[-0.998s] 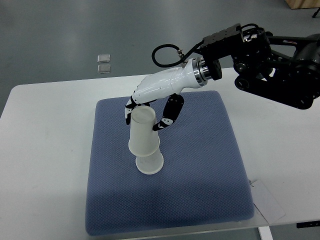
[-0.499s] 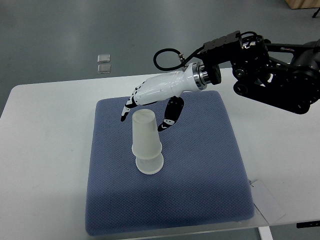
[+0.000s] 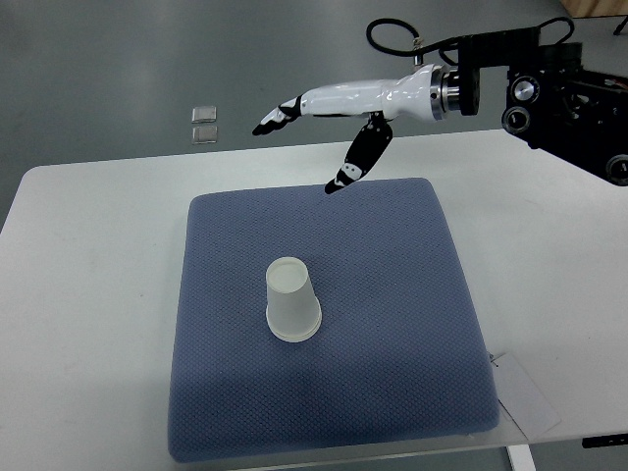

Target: Stack paper cups

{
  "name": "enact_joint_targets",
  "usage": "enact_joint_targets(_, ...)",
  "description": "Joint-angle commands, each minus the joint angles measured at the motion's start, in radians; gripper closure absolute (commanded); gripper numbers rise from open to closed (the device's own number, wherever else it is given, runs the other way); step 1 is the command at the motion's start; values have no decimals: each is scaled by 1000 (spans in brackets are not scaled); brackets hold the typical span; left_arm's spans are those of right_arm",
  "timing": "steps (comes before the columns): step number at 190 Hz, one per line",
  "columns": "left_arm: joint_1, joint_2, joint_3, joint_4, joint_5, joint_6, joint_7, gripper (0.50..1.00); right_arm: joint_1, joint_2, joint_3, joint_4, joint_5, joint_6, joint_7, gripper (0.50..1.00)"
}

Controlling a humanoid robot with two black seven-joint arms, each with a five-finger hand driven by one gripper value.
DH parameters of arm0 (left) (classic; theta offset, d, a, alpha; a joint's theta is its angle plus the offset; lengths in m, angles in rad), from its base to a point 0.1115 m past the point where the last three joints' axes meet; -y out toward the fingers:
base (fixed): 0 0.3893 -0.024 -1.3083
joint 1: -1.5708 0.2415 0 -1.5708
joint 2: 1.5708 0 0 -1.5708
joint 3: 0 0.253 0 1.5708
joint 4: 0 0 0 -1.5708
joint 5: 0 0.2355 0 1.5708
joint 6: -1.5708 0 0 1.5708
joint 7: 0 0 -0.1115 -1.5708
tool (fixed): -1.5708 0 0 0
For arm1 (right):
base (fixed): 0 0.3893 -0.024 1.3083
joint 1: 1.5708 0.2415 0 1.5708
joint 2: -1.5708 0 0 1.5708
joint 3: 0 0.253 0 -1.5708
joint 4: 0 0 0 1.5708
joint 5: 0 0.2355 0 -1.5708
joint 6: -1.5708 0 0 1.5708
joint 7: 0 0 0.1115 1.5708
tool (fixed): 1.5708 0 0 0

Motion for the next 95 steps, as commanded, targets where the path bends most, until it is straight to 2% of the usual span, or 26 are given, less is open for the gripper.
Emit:
enact_joint_targets(1, 0, 0, 0, 0, 0, 0, 0, 500, -51, -5, 80, -114, 157, -11, -55, 603)
enact_joint_targets(17, 0, 0, 0, 0, 0, 0, 0, 500, -114, 10, 171, -215, 286, -58, -101, 603)
enact_joint_targets(49, 0, 0, 0, 0, 0, 0, 0, 500, -238, 90, 341, -414, 548, -210, -222, 603)
enact_joint_targets(66, 0, 0, 0, 0, 0, 0, 0, 500, -279, 122, 401, -456, 628, -280, -281, 603)
enact_joint_targets(95, 0, 0, 0, 0, 0, 0, 0, 500, -342, 159, 488, -460, 671, -380, -341, 603)
